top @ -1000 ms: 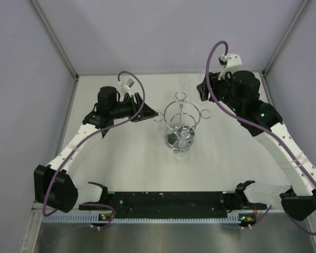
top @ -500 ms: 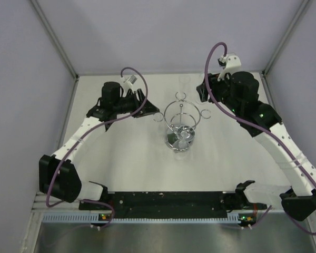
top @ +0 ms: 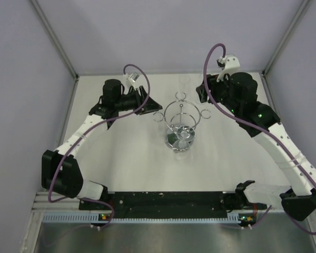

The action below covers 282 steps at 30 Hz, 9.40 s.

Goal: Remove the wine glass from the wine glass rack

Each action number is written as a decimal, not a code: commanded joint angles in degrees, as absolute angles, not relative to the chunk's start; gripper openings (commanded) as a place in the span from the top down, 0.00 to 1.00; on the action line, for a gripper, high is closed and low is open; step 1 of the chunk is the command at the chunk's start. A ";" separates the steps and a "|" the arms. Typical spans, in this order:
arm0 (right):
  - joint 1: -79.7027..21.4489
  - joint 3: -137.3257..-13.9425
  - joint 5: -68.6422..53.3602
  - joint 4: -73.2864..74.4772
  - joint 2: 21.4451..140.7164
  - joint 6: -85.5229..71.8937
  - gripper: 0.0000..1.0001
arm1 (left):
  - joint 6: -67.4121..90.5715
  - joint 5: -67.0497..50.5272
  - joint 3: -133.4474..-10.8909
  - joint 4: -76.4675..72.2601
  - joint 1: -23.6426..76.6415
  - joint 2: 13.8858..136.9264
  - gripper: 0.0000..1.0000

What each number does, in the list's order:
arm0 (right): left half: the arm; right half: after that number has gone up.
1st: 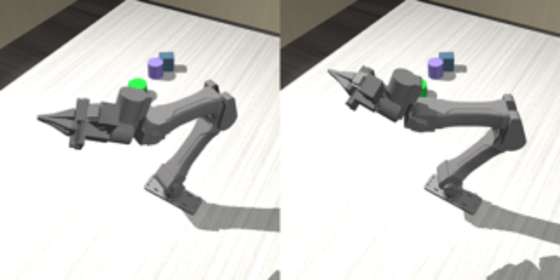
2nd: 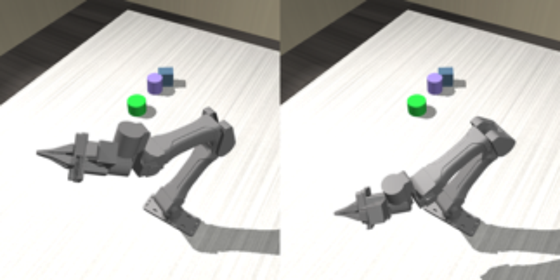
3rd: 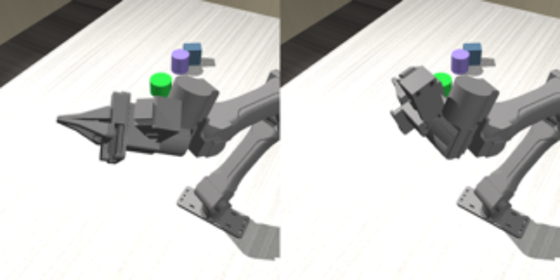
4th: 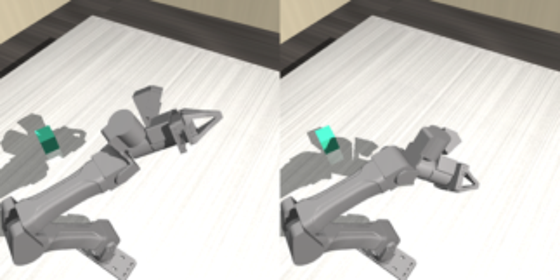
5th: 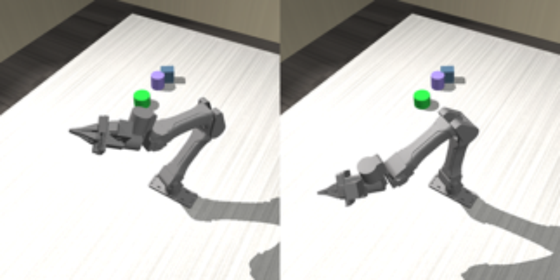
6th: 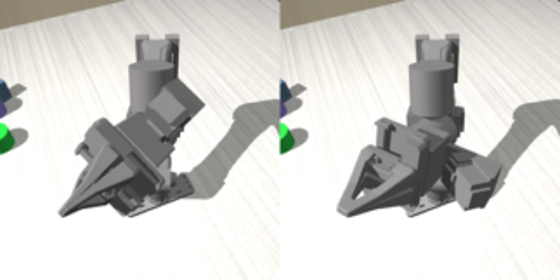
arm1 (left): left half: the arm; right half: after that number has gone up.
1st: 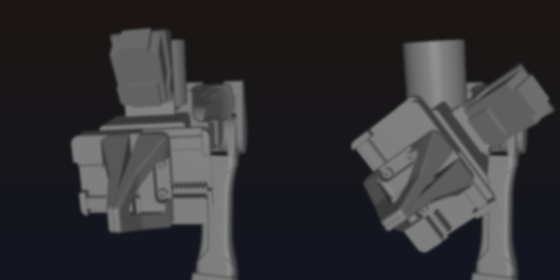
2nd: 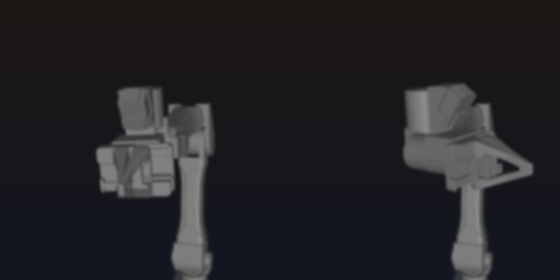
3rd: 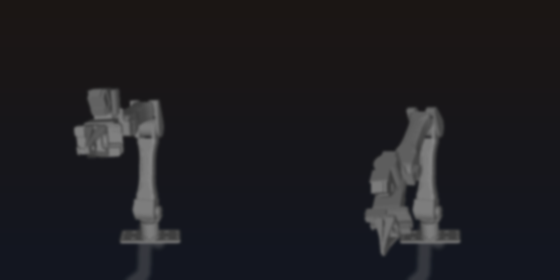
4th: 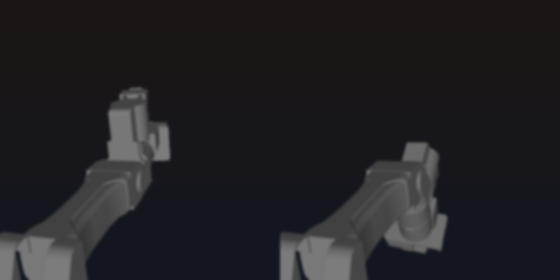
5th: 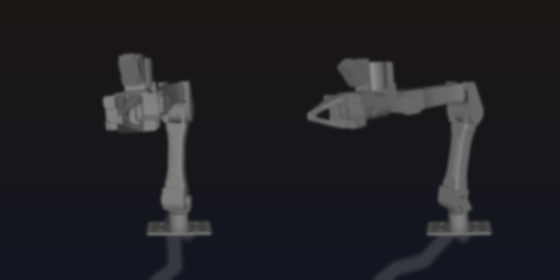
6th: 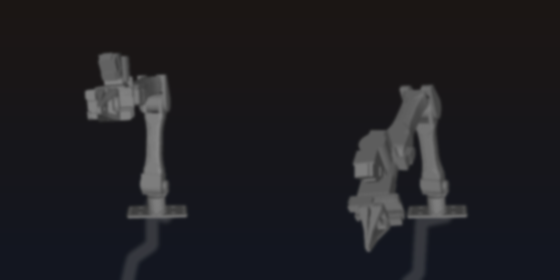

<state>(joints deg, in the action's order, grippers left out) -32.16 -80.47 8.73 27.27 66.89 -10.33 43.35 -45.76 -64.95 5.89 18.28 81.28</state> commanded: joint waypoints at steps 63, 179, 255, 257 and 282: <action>-32.87 -78.93 7.21 24.79 65.74 -12.04 0.40 | 36.04 -52.21 -67.76 13.62 18.81 77.70 1.00; -50.45 -80.24 -26.81 -12.13 78.14 -71.19 1.00 | 10.11 -46.33 -54.14 -7.84 20.13 39.90 0.83; -57.48 -87.62 -18.81 60.29 59.76 4.30 1.00 | 58.97 -61.61 -61.61 3.87 20.04 56.60 0.02; -58.01 -88.15 -18.46 60.38 60.29 4.48 1.00 | 58.36 -61.00 -60.47 3.87 20.13 56.08 0.02; -60.56 -86.93 -13.80 61.44 65.66 4.22 1.00 | 50.28 -62.32 -56.42 10.19 20.39 55.28 0.72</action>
<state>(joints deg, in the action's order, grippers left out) -59.79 -87.57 -15.42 63.07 65.87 4.80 54.43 -61.91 -56.23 8.32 20.32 56.01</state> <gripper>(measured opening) 0.039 0.325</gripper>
